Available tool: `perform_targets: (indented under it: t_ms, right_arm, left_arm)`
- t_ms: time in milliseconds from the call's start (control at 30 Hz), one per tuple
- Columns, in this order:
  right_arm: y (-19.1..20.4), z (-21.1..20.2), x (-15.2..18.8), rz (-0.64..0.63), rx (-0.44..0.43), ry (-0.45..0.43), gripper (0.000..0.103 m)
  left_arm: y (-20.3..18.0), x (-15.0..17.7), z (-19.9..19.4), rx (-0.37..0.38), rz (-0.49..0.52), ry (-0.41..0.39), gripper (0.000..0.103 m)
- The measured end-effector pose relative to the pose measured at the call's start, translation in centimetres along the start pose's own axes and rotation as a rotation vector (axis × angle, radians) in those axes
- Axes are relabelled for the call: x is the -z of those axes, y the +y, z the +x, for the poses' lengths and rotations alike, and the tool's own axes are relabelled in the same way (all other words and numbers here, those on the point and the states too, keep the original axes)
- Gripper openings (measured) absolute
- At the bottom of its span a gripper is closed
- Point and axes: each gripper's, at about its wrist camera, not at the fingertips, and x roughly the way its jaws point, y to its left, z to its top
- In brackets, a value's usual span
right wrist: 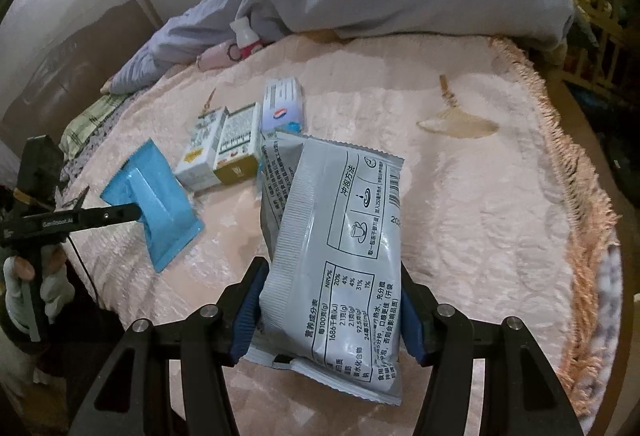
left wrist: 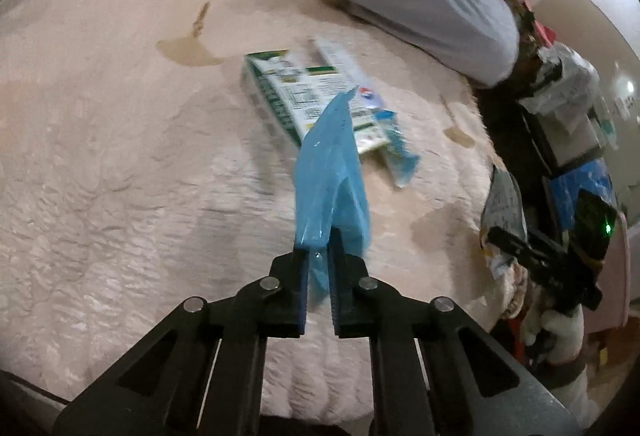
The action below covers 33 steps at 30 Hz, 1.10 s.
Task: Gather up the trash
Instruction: 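Grasp and lift the blue plastic bag with the left tool while the right tool holds the grey bag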
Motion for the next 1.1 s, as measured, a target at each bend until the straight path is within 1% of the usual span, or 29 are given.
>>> perform_targets:
  t_ms: [200,267,367,533,700,867,900,933,967,1033,1100]
  right_arm:
    - [-0.6,-2.6,0.4,0.014,0.015,-0.038,0.057]
    - [-1.0,-3.5,0.6,0.019,0.024,-0.050,0.057]
    - [-1.8,-4.7,1.1,0.027,0.043,-0.064,0.057]
    - [-3.1,-6.5,2.0,0.047,0.061,-0.081,0.057]
    - [-4.6,-7.9,2.7,0.079,0.072,-0.101,0.057]
    - [-5.6,-8.2,3.3,0.104,0.062,-0.099,0.058]
    - [-5.7,-8.2,3.4,0.108,0.058,-0.099,0.057]
    - [-5.8,-8.0,3.4,0.114,0.053,-0.097,0.058]
    - [-5.9,-7.9,3.4,0.118,0.050,-0.095,0.057]
    - [-5.9,-7.4,3.4,0.124,0.040,-0.083,0.057]
    - [-5.8,-7.0,3.4,0.119,0.035,-0.073,0.057]
  left_arm:
    - [-4.8,0.3,-1.2,0.037,0.093,-0.005,0.006]
    - [-6.9,0.4,-1.1,0.044,0.140,-0.008,0.006]
    - [-8.9,0.4,-0.4,0.049,0.171,-0.002,0.006]
    - [-10.4,0.5,0.4,0.055,0.167,0.002,0.005]
    - [-12.0,0.6,0.6,0.046,0.208,-0.001,0.005]
    - [-10.8,0.0,1.9,-0.036,0.154,-0.020,0.008]
    - [-10.5,-0.1,2.3,-0.047,0.145,-0.017,0.010]
    - [-10.2,-0.2,2.6,-0.056,0.136,-0.017,0.020]
    - [-9.7,-0.3,3.0,-0.063,0.120,-0.021,0.034]
    - [-8.9,-0.5,3.5,-0.074,0.081,-0.048,0.045]
    - [-8.3,-0.9,4.1,-0.085,0.050,-0.067,0.048]
